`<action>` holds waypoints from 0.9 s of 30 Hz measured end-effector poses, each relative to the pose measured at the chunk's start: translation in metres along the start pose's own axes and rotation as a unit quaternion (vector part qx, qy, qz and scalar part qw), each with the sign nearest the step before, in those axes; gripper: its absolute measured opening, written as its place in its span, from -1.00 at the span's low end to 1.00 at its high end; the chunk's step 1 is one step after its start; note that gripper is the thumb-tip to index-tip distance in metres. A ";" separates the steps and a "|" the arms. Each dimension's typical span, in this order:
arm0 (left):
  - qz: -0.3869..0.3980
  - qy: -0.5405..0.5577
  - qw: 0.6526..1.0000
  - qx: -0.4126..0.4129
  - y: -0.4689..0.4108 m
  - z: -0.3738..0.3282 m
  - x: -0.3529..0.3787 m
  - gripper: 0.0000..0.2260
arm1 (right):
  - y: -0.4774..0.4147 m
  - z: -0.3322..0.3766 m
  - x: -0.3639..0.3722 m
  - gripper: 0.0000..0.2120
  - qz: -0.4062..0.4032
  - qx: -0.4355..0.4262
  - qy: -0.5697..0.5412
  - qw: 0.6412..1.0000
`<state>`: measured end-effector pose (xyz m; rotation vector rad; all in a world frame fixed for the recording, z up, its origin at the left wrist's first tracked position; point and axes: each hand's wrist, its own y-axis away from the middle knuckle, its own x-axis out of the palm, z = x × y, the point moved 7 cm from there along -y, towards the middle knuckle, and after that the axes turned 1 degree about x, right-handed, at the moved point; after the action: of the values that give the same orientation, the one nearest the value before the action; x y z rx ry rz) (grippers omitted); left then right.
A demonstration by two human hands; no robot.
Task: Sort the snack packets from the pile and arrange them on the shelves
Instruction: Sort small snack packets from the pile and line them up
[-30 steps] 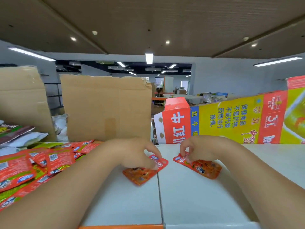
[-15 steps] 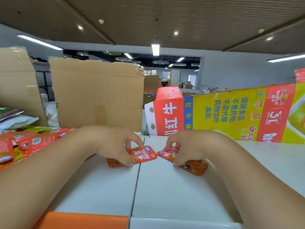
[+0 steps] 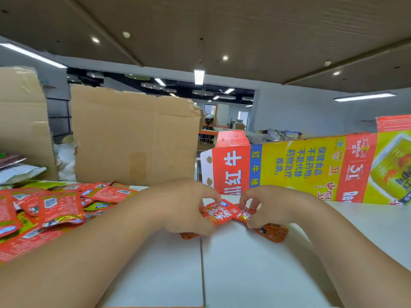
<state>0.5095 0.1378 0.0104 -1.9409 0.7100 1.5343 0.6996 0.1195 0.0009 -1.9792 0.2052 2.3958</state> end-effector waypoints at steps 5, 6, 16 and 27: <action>-0.099 0.056 0.992 0.057 -0.003 -0.008 -0.015 -0.50 | 0.007 -0.002 -0.026 -0.63 -0.046 0.022 -0.006 0.999; -0.110 0.057 0.990 0.065 -0.002 -0.013 -0.019 -0.50 | 0.012 -0.004 -0.032 -0.63 -0.053 0.027 -0.004 0.998; -0.131 -0.048 0.982 0.125 -0.039 -0.114 -0.060 -0.56 | 0.094 -0.132 -0.094 -0.68 -0.124 0.137 0.015 0.983; -0.129 -0.068 0.972 0.182 -0.156 -0.312 -0.009 -0.48 | 0.164 -0.374 -0.137 -0.72 -0.160 0.219 0.002 0.962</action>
<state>0.8296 0.0267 0.0935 -1.5702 0.6023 1.2636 1.0735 -0.0786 0.0806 -1.6677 0.3497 1.9418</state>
